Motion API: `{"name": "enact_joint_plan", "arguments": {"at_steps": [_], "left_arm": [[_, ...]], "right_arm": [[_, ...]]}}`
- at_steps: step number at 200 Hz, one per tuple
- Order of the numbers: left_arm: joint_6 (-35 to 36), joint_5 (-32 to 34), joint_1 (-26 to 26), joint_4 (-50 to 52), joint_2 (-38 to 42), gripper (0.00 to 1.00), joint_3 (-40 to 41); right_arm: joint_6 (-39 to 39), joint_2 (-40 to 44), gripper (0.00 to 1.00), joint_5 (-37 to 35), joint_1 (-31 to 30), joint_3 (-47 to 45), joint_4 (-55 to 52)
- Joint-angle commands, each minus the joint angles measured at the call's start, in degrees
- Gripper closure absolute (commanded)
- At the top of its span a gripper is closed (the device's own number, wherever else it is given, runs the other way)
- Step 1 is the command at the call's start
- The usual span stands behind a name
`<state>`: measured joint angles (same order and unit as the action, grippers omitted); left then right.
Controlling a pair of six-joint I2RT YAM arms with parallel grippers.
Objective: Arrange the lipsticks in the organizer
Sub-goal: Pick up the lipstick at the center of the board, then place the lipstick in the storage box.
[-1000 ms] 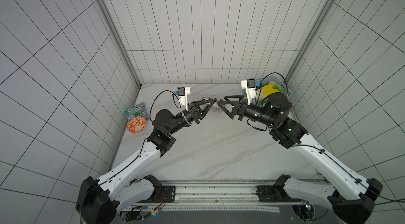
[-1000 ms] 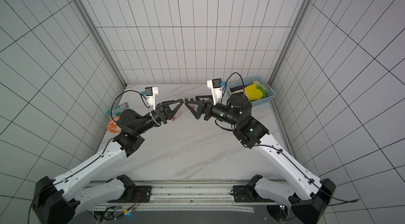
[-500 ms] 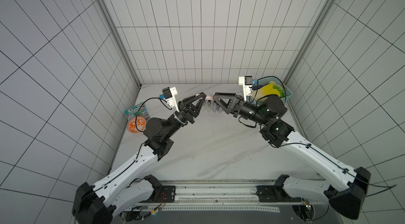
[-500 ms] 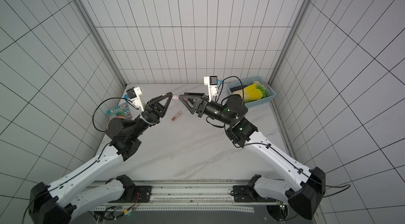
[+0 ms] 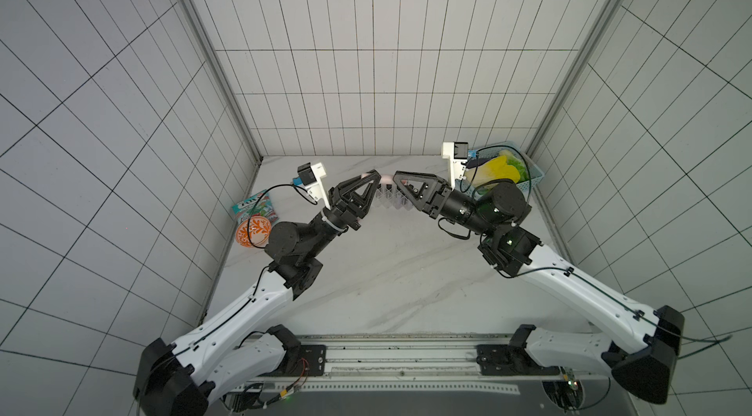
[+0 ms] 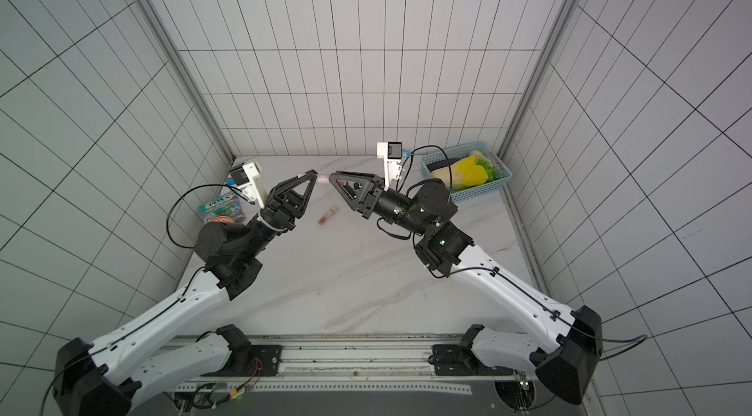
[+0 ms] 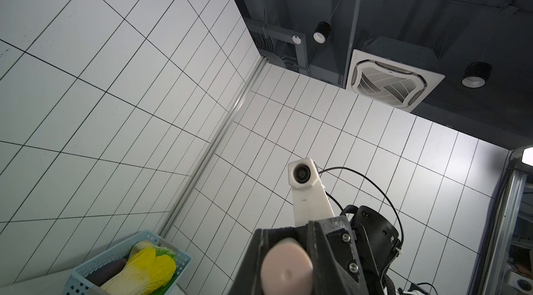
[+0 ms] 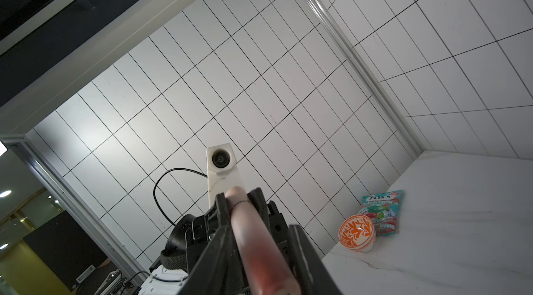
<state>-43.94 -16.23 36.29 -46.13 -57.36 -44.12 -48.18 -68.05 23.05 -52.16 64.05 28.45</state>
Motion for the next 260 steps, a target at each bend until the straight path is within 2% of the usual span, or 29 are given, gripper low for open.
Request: {"name": "enact_joint_plan", "arguments": {"at_steps": [1,10,25,36,42,56,68,86,108,121,159,185,260], "left_arm": [[1.0,0.2,0.2,1.7,-1.0,0.83,0.4],[0.8,-0.2,0.2,2.0,-1.3,0.76,0.2],[0.9,-2.0,0.3,3.6,-2.0,0.55,-0.6],[1.5,-3.8,0.3,5.7,-2.1,0.35,-1.3],[2.5,-4.7,0.2,7.2,-1.7,0.2,-1.6],[6.5,-5.1,0.3,12.4,0.2,0.02,-1.4],[10.4,-1.9,0.3,19.4,4.0,0.01,-0.9],[15.5,8.1,0.1,30.5,10.4,0.01,-0.1],[22.4,18.1,-0.9,40.0,15.3,0.01,0.0],[23.8,21.2,-2.7,43.4,15.4,0.01,0.3],[19.8,22.3,-10.9,46.8,10.4,0.01,2.8],[15.6,16.6,-16.0,44.2,6.6,0.02,4.6],[16.6,13.5,-18.8,47.5,-1.2,0.07,2.1]], "right_arm": [[1.0,1.1,0.71,-0.8,-0.9,-0.8,2.8],[1.5,1.5,0.74,-1.3,-0.9,-0.8,2.1],[2.9,2.5,0.79,-2.6,-0.9,-0.7,0.3],[4.3,3.4,0.8,-3.5,-0.8,-0.5,-1.9],[5.4,4.1,0.81,-4.6,-0.8,0.2,-4.8],[9.7,6.0,0.82,-8.8,-0.7,3.5,-16.3],[14.5,6.9,0.82,-13.1,-0.6,7.2,-27.1],[20.8,6.5,0.82,-18.8,0.8,12.1,-40.0],[26.4,2.5,0.84,-22.7,4.8,17.7,-51.3],[29.3,-0.1,0.85,-26.2,6.1,19.6,-55.3],[34.4,-10.3,0.84,-26.4,11.1,23.2,-59.1],[37.5,-19.5,0.84,-23.3,13.1,26.7,-59.3],[42.0,-40.9,0.84,-18.0,13.9,40.1,-61.7]]}}
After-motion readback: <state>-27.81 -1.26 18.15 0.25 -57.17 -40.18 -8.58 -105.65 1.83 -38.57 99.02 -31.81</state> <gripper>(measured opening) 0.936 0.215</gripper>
